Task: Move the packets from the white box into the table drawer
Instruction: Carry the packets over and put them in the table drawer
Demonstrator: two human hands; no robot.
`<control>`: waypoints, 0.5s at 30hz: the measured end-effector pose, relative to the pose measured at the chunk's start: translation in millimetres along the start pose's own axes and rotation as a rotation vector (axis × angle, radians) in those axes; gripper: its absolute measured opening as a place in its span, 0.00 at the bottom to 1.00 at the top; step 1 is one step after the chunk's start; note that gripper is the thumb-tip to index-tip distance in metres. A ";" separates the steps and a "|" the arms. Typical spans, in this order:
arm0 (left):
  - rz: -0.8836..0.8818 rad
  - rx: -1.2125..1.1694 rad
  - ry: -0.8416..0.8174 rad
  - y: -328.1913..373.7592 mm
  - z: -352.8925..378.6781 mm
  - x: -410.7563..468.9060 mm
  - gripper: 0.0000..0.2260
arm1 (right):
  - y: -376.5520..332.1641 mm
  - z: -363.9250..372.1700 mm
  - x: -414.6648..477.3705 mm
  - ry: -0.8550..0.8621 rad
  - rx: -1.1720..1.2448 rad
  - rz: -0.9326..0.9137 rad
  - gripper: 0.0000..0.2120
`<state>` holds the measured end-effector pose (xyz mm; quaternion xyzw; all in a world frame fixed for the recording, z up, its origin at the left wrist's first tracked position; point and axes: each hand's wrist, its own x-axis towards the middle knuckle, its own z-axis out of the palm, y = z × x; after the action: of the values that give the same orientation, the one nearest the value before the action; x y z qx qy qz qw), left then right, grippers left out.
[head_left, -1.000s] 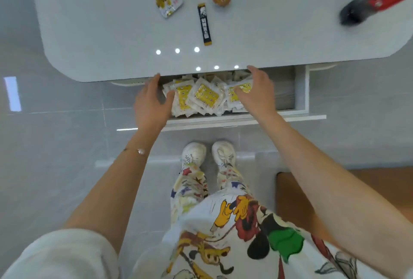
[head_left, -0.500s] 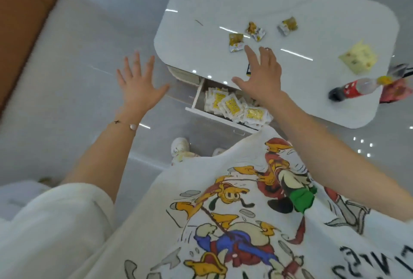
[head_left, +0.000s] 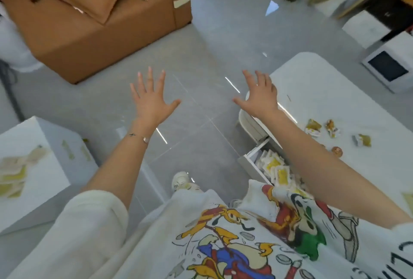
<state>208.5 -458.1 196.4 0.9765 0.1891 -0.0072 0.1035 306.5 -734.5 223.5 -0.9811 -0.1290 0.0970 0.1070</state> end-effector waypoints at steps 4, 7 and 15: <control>-0.128 -0.009 0.003 -92.7 -28.8 17.8 0.41 | -101.5 12.2 37.6 -0.008 0.002 -0.095 0.42; -0.210 0.001 0.007 -153.4 -45.9 26.7 0.40 | -171.5 21.0 56.6 -0.003 0.036 -0.169 0.41; -0.414 -0.057 0.032 -265.3 -62.6 32.6 0.39 | -313.6 53.4 105.8 -0.048 0.037 -0.403 0.39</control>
<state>138.9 -192.6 203.0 0.9135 0.3874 -0.0074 0.1243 322.3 -399.7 228.8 -0.9307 -0.3234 0.0993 0.1392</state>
